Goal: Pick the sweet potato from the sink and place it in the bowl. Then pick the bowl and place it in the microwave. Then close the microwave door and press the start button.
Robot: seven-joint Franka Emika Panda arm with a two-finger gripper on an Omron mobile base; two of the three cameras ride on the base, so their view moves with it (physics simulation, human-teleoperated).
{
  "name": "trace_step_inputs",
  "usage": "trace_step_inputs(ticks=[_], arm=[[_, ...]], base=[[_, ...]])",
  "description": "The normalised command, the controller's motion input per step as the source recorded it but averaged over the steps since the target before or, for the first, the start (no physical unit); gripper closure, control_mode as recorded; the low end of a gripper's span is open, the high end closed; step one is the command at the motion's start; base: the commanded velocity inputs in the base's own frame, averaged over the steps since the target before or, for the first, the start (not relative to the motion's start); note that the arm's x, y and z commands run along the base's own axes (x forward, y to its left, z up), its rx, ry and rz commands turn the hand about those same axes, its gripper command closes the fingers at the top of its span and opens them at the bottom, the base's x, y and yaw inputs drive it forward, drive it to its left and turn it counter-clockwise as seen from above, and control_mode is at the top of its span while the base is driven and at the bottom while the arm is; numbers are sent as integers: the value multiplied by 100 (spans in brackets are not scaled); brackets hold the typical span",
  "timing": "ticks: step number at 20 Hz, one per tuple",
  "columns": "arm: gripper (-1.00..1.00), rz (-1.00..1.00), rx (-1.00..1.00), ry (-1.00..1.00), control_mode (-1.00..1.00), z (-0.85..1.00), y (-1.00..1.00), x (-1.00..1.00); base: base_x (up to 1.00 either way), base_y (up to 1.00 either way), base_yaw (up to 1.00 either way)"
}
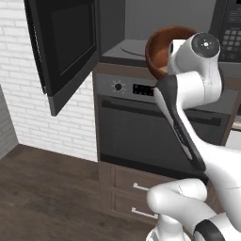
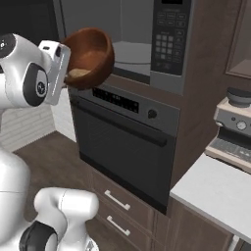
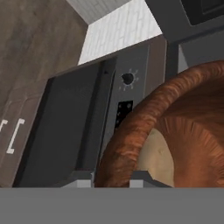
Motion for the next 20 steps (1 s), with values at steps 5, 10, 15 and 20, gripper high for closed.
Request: trace_step_inputs(ticks=[5,10,15,20], arm=[[100,-2,2,0,-100,43,-35,42],[100,0,3,1,-100,39,-31,44],[100,0,0,1,-100,30,-20,49],[100,0,0,6,-100,11,-3,67]], base=[[0,0,0],[0,0,0],[0,0,0],[0,0,0]])
